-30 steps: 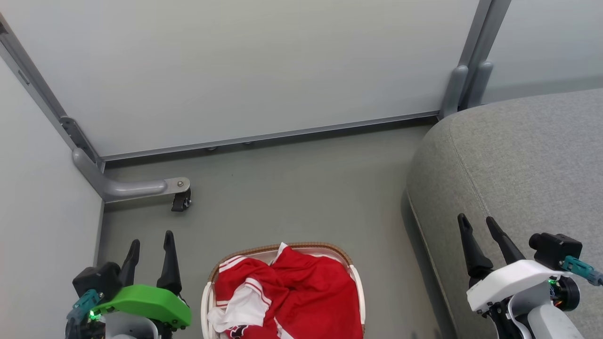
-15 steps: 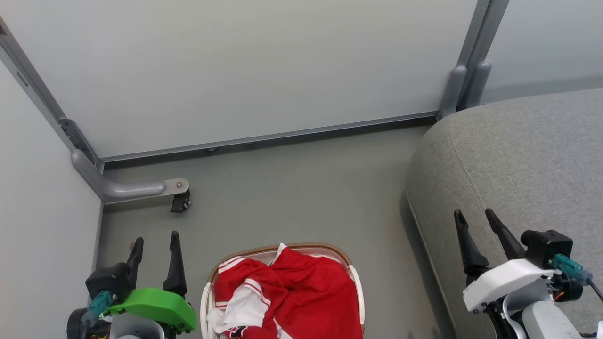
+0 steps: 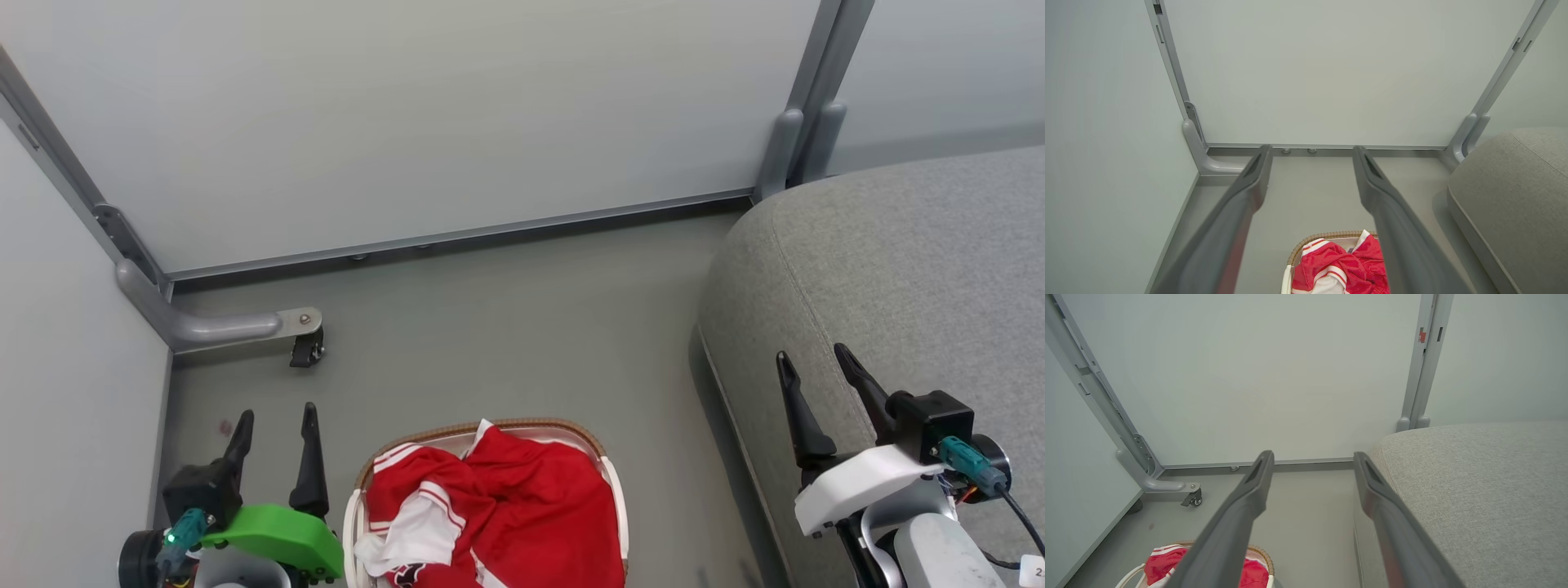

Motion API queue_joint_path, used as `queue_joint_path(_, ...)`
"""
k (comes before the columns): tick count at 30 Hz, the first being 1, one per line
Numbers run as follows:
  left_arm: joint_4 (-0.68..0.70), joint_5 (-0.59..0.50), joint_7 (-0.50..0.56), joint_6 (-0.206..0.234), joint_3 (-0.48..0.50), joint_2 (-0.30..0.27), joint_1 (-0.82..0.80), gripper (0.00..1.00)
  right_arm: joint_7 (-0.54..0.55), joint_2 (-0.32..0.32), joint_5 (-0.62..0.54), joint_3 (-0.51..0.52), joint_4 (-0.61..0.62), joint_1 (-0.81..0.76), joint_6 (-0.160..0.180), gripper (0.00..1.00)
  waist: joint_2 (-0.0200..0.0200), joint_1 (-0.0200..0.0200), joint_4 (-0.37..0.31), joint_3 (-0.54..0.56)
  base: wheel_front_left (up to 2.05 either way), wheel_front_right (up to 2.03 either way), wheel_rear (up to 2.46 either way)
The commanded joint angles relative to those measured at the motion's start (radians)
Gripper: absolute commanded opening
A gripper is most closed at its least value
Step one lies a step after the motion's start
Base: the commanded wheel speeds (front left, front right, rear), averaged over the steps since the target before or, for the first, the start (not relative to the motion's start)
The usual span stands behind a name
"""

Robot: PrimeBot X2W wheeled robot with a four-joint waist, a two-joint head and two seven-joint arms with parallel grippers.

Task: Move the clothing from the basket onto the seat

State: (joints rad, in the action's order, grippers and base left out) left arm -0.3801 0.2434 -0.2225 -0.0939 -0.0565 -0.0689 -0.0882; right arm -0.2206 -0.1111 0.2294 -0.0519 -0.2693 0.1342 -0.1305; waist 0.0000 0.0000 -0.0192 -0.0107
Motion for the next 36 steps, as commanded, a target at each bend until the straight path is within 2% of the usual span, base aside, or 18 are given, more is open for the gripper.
queue_joint_path(1,-0.001,-0.015,-0.008,-0.008,-0.002,0.006,-0.004,1.0,-0.011,-0.003,-0.026,-0.001,0.006,0.01,0.0,1.0,0.0,0.0,-0.006,-0.011,0.0,0.0,0.0)
queue_joint_path(9,-0.038,-0.055,-0.022,-0.028,-0.03,0.014,-0.058,1.0,-0.024,0.006,-0.1,-0.019,0.027,0.055,0.0,1.0,0.0,0.0,-0.038,-0.117,0.0,0.0,0.0)
queue_joint_path(19,-0.144,-0.117,-0.04,-0.037,-0.122,0.008,-0.204,1.0,-0.043,0.034,-0.176,-0.025,0.08,0.165,0.0,1.0,0.0,0.0,-0.107,-0.315,0.0,0.0,0.0)
queue_joint_path(25,-0.203,-0.115,-0.044,-0.038,-0.174,-0.033,-0.292,1.0,-0.046,0.052,-0.178,-0.022,0.123,0.233,0.0,1.0,0.0,0.0,-0.158,-0.431,0.0,0.0,0.0)
queue_joint_path(36,-0.402,-0.125,-0.042,-0.037,-0.247,-0.106,-0.454,1.0,-0.046,0.059,-0.128,-0.076,0.175,0.305,0.0,1.0,0.0,0.0,-0.23,-0.608,0.0,0.0,0.0)
